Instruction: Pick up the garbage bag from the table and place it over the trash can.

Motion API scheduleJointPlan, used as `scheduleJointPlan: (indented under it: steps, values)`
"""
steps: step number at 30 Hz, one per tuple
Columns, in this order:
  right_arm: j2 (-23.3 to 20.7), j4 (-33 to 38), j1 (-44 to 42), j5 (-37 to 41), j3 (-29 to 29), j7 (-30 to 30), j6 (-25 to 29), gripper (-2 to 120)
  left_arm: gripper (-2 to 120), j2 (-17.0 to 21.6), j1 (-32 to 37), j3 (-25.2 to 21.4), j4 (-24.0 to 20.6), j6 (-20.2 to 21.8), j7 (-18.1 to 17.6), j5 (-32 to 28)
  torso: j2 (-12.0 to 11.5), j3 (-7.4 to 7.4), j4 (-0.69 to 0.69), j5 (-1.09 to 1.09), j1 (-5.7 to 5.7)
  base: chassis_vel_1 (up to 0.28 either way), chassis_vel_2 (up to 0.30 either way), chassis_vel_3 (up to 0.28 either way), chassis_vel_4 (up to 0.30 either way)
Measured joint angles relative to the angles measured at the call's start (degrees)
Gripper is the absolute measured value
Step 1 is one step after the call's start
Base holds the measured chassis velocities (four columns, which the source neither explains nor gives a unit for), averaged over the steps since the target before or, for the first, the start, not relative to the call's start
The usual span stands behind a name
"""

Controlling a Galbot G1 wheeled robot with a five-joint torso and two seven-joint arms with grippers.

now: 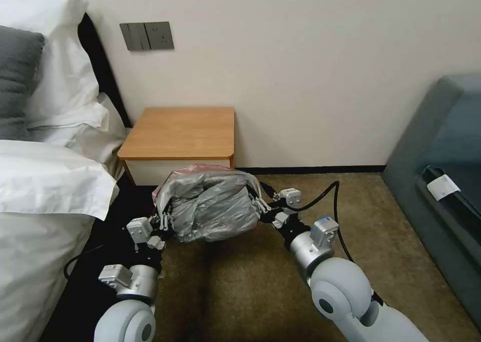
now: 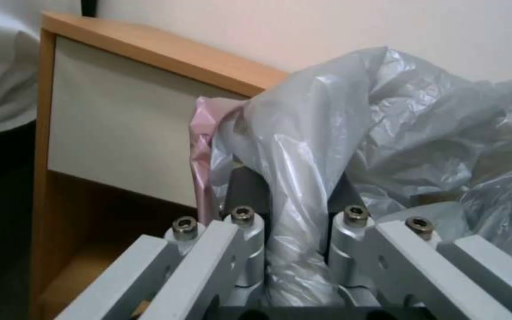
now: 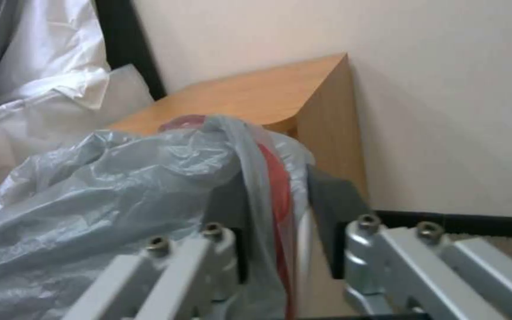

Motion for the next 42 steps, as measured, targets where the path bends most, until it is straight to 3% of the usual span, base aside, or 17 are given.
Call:
scheduleJointPlan:
  steps: [7,18,29,36,39,42]
  values:
    - [0.21,-0.31,0.17,-0.78,-0.36,-0.01,0.33,3,10,0.05,0.36,-0.23,-0.24,-0.14,-0.08,0.05,0.0,0.0,0.0,0.0,0.0,0.0,0.0,0.0,0.0]
    - [-0.05,-0.71,1.04,-2.1,-0.39,-0.56,0.86,3,10,0.01,0.3,0.02,-0.02,-0.16,-0.09,0.37,0.0,0.0,0.0,0.0,0.0,0.0,0.0,0.0,0.0]
    - [-1.09,-3.06,1.03,-8.72,-0.76,-3.29,2.48,3,10,-0.02,0.13,0.11,0.65,-0.18,-0.09,1.42,0.0,0.0,0.0,0.0,0.0,0.0,0.0,0.0,0.0]
    - [-0.95,-3.07,1.2,-8.79,-1.14,-3.74,2.39,21,10,0.03,0.17,0.09,0.51,-0.18,-0.14,1.42,0.0,0.0,0.0,0.0,0.0,0.0,0.0,0.0,0.0]
    - [-1.06,-3.06,1.08,-8.73,-1.3,-4.2,2.24,37,10,0.0,0.21,0.24,0.41,-0.17,-0.13,1.41,0.0,0.0,0.0,0.0,0.0,0.0,0.0,0.0,0.0]
    - [-1.02,-3.0,1.03,-8.8,-1.34,-4.2,2.21,45,10,-0.08,0.2,0.28,0.39,-0.15,-0.12,1.41,0.0,0.0,0.0,0.0,0.0,0.0,0.0,0.0,0.0]
